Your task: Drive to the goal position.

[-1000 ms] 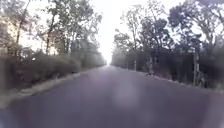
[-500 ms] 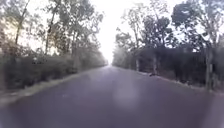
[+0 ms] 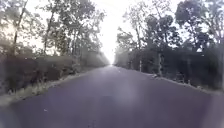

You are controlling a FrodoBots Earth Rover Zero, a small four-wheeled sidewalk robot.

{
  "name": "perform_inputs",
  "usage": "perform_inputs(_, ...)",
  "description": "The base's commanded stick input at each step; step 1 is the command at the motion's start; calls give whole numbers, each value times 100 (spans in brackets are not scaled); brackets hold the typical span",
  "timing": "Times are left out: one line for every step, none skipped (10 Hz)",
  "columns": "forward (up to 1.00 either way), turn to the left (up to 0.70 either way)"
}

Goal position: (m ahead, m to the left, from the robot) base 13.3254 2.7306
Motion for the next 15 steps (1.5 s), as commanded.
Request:
perform_inputs(100, 0)
perform_inputs(100, 0)
perform_inputs(100, 0)
perform_inputs(100, 0)
perform_inputs(100, 0)
perform_inputs(100, 0)
perform_inputs(100, 0)
perform_inputs(100, 0)
perform_inputs(100, 0)
perform_inputs(100, 0)
perform_inputs(100, 0)
perform_inputs(100, 0)
perform_inputs(100, 0)
perform_inputs(100, 0)
perform_inputs(100, 0)
